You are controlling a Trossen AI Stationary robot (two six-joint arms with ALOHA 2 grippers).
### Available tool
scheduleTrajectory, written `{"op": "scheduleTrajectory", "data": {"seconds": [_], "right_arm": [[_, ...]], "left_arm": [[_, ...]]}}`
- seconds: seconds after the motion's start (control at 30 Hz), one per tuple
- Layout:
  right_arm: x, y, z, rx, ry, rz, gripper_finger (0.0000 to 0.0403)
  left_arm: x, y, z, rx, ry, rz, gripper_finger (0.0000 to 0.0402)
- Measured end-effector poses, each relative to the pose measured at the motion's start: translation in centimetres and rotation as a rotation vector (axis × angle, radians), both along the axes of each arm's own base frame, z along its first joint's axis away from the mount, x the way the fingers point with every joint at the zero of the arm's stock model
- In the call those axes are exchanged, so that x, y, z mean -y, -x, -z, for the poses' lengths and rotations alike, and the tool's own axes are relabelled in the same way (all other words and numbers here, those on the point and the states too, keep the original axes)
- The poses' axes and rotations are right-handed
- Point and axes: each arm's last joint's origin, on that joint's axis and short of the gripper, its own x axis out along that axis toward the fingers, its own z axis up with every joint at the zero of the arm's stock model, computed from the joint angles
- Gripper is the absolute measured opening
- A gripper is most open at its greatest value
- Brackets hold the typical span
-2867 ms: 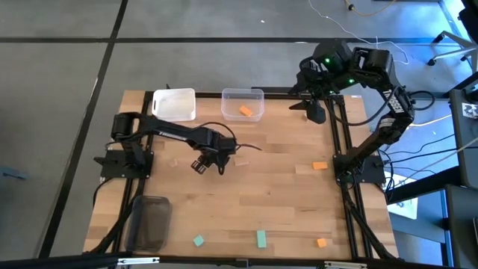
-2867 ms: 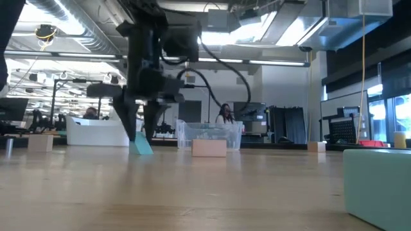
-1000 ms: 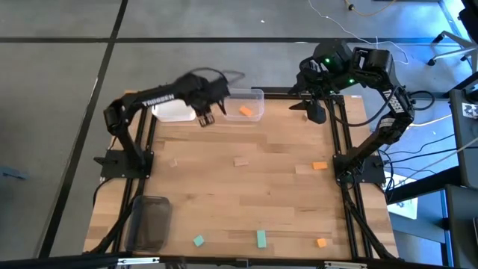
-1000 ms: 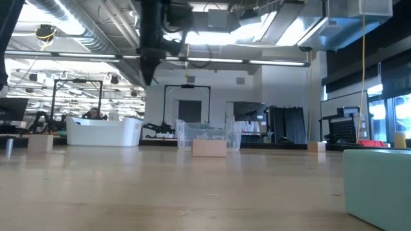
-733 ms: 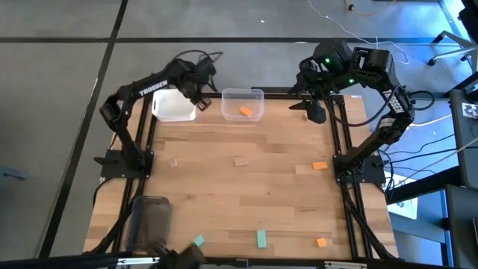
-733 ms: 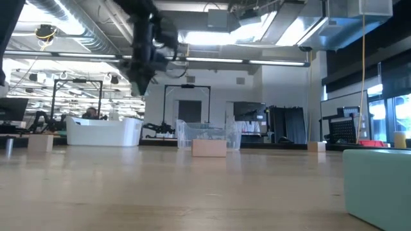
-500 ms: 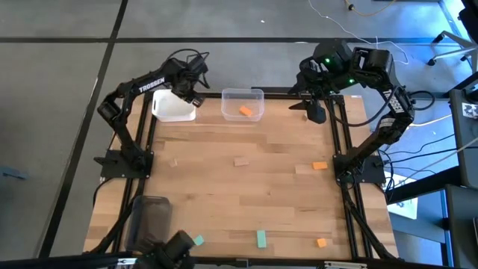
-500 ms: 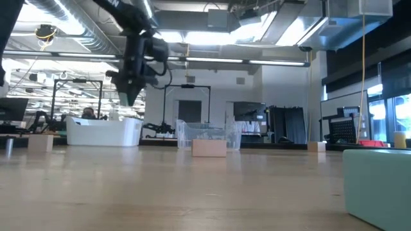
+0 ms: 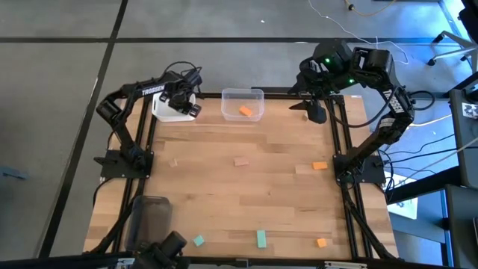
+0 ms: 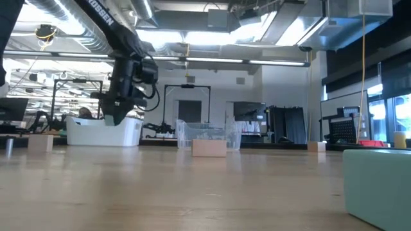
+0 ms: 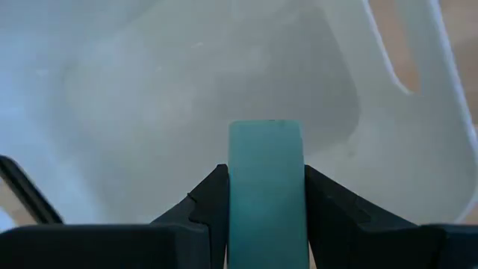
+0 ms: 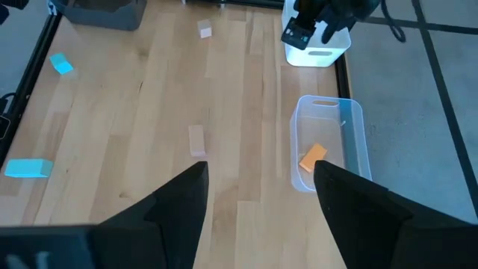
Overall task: Sort & place blocks by color
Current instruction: Put the top blue block into the white bin, then put the bottom left brown block into the black bin
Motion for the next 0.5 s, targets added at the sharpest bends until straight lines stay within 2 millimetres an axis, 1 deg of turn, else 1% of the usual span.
{"op": "scheduleTrajectory", "data": {"seconds": [0.1, 0.3, 0.5], "right_arm": [[0.00, 0.00, 0.00, 0.000, 0.003, -0.003, 0.0245], [0.00, 0.00, 0.00, 0.000, 0.003, -0.003, 0.0245], [0.01, 0.00, 0.00, 0.000, 0.004, -0.003, 0.0245]], "left_arm": [[0.10, 0.08, 0.55, 0.004, -0.005, 0.000, 0.0124], [0.25, 0.20, 0.89, -0.001, 0.000, 0.000, 0.0178], [0.23, 0.19, 0.89, 0.000, -0.001, 0.002, 0.0188]]}}
